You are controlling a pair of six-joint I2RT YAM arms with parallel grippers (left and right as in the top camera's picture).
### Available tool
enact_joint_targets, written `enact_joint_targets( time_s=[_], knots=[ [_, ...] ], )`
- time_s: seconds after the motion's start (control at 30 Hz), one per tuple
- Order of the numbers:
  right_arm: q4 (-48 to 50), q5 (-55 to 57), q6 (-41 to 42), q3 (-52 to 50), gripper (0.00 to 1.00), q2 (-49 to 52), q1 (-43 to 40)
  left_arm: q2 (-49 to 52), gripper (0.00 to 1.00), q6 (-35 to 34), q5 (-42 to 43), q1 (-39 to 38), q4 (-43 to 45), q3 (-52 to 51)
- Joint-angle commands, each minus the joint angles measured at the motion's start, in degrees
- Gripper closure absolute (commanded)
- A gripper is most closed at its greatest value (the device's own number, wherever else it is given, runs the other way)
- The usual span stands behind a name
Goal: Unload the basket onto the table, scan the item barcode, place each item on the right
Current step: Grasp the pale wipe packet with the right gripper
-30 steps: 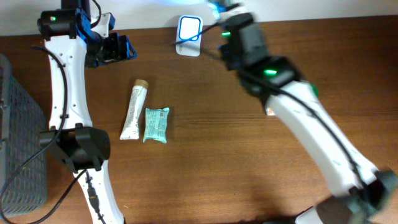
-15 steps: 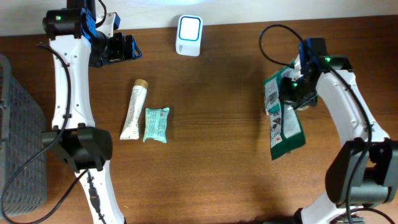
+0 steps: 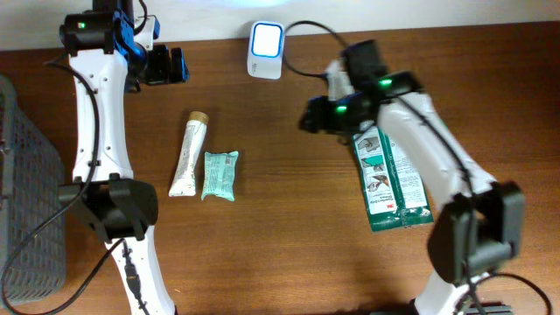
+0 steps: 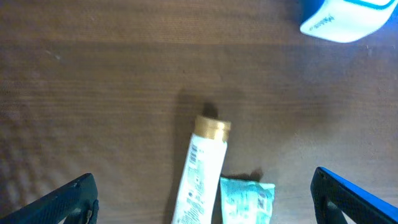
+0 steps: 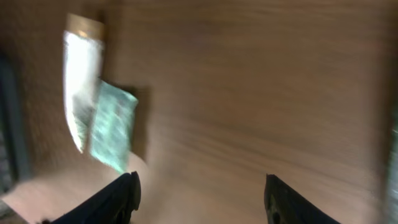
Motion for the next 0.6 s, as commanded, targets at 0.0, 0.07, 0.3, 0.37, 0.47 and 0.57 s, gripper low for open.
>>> enact_joint_targets(
  time_s=[0.0,0.07,0.3,0.37,0.47,0.57],
  knots=[
    [5.2,-1.2,12.1,0.4,0.38,6.6,7.5,-0.5,0.0,0.7,-1.9,1.2,1.7,0.5],
    [13.1,-1.2,16.2,0.4,0.36,11.9,13.2,-0.5,0.01,0.7,-1.9,2.6,2.3,0.5],
    [21.3,-0.5,21.0,0.4,0.32,18.9,22.7,-0.5,0.0,0.7,-1.8,3.5,2.2,0.4],
    [22.1,-0.2,21.0,0.4,0.34,20.4,24.6,-0.5,0.01,0.6,-1.6,3.5,2.0,0.4],
    [22.3,-0.8,21.0,0.4,0.54,22.3,24.6,-0.5,0.01,0.6,-1.7,3.5,1.4,0.2],
    [21.0,-2.3,16.6,0.5,0.82,21.4,23.8,-0.5,0.01,0.6,-1.7,3.5,1.3,0.2]
  ],
)
